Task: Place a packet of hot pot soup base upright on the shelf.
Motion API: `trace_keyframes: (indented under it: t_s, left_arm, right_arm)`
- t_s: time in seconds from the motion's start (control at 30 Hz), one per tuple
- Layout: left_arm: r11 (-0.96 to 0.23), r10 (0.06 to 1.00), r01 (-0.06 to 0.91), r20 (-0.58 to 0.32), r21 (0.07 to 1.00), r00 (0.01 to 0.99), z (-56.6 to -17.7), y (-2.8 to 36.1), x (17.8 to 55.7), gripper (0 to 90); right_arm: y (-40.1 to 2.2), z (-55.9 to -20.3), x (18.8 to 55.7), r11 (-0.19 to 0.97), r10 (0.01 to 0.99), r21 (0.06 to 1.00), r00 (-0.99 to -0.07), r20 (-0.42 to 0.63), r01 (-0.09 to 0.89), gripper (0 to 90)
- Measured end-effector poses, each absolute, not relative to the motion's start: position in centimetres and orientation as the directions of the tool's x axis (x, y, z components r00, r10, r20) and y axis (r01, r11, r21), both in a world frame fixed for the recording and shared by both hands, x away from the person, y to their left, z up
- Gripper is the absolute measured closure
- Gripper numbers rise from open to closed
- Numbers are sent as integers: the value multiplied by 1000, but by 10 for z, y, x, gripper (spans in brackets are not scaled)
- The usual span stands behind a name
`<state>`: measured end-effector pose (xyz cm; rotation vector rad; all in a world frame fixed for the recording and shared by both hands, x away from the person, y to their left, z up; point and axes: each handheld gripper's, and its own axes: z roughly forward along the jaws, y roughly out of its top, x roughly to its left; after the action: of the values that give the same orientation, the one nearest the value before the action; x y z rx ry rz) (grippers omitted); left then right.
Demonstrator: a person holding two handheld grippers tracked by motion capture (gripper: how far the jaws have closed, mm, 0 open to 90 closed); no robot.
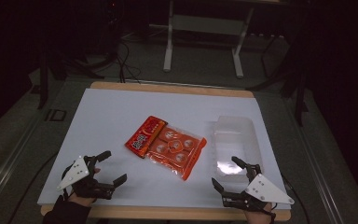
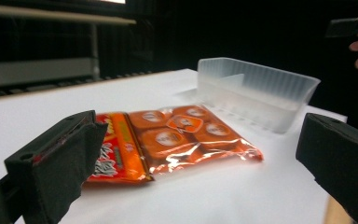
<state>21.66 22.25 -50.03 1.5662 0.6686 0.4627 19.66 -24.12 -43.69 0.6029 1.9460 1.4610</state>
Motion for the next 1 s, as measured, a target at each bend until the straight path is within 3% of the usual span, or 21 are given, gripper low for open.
trace_keyframes:
  t_s: [0.2,0.47,1.0]
  left_arm:
    - [-75,611,183,-100,980,785,-492,217,211,0]
    - [-101,558,161,-78,982,826,-483,208,209,0]
    - [-107,634,206,-93,973,768,-490,219,243,0]
  right_arm:
    - [-240,-434,193,310,683,950,-688,-246,-32,127]
    - [-237,-434,192,311,663,950,-709,-238,-28,117]
    - [-232,-434,189,305,638,952,-735,-230,-33,117]
